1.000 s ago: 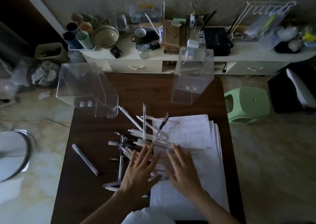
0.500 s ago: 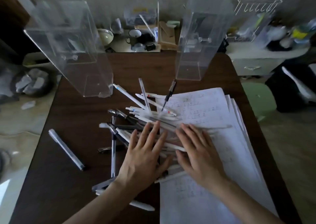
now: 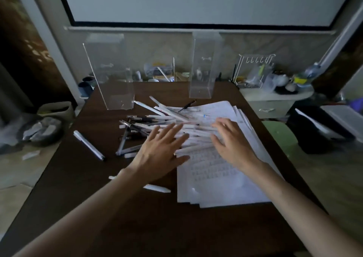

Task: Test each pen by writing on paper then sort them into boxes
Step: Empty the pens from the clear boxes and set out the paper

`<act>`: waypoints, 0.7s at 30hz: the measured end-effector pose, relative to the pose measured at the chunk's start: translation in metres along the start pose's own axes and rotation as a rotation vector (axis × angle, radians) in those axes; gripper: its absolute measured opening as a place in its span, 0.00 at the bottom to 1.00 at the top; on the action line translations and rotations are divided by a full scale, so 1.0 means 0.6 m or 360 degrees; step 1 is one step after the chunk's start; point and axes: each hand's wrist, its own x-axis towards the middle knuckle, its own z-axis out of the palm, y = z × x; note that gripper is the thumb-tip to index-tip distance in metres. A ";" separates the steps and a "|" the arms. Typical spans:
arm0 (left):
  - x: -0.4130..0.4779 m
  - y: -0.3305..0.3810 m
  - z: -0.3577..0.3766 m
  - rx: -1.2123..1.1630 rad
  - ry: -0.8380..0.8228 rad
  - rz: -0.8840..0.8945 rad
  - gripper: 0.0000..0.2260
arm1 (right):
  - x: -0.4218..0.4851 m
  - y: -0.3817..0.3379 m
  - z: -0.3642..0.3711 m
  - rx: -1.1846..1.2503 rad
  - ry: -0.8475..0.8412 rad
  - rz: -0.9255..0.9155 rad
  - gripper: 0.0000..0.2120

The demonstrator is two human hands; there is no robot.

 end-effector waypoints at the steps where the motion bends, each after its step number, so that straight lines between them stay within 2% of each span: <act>1: -0.010 0.011 0.007 0.0008 -0.0073 0.0014 0.30 | -0.027 0.006 -0.002 -0.0039 -0.0032 -0.0038 0.16; 3: -0.011 0.027 0.026 -0.0003 -0.0166 -0.0043 0.27 | -0.061 0.019 -0.001 -0.0102 -0.0120 -0.0079 0.17; 7: 0.043 0.046 0.051 0.0032 -0.0187 -0.0047 0.26 | -0.083 0.020 0.008 -0.0007 -0.0306 0.0024 0.20; 13: 0.112 0.016 0.077 -0.0038 -0.0243 -0.0149 0.23 | -0.089 0.028 0.017 -0.0010 -0.0335 0.0071 0.18; 21: 0.167 -0.025 0.079 0.0059 -0.0251 -0.0103 0.22 | -0.112 0.022 0.017 -0.0007 -0.0343 0.0116 0.19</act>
